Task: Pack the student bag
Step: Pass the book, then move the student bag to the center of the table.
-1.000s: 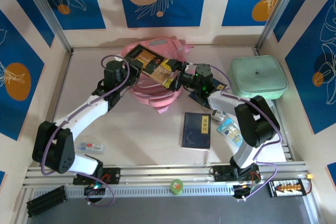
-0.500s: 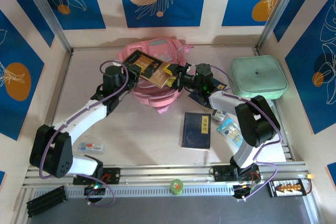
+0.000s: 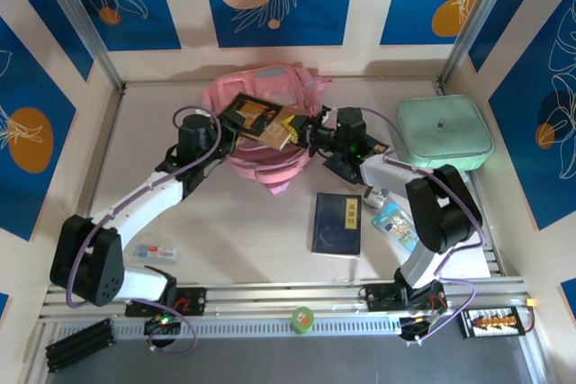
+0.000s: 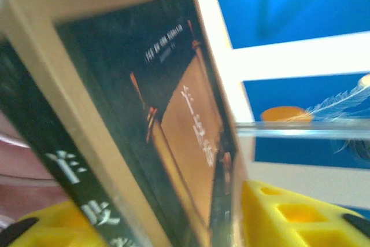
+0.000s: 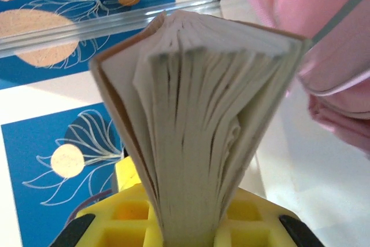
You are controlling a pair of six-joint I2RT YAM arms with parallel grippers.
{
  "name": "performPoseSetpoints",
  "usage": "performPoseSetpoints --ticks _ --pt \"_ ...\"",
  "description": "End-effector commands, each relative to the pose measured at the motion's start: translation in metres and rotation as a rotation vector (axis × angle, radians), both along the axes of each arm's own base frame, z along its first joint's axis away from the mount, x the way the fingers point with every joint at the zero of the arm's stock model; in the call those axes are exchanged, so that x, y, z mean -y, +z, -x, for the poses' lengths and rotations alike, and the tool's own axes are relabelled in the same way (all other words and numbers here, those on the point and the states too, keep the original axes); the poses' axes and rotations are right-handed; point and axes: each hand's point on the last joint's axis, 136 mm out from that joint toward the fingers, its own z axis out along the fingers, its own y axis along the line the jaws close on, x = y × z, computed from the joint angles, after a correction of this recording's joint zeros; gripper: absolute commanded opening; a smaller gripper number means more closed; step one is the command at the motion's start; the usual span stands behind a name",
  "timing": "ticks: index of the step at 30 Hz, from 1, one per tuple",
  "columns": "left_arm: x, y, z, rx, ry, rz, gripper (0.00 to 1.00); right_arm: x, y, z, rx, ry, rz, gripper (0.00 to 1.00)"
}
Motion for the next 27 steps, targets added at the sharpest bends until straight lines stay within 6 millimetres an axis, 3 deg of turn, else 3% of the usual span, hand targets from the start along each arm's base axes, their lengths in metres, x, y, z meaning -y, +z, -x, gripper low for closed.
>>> performPoseSetpoints --ticks 1,7,15,20,27 --pt "-0.004 -0.007 0.014 0.01 -0.049 -0.137 0.62 0.029 0.017 0.001 0.107 -0.059 0.084 0.03" --pt "0.01 -0.019 0.023 0.074 -0.252 -0.44 0.92 0.083 0.021 0.01 0.162 -0.149 0.246 0.02" --pt "0.034 -0.046 0.006 0.214 -0.553 -0.893 1.0 0.151 0.036 0.034 0.198 -0.25 0.43 0.02" --pt "0.042 -0.07 -0.021 0.199 -0.684 -1.066 1.0 0.168 0.036 0.047 0.21 -0.241 0.471 0.02" --pt "0.051 -0.111 -0.06 0.03 -0.74 -0.983 1.0 0.171 0.002 0.053 0.131 -0.218 0.499 0.02"
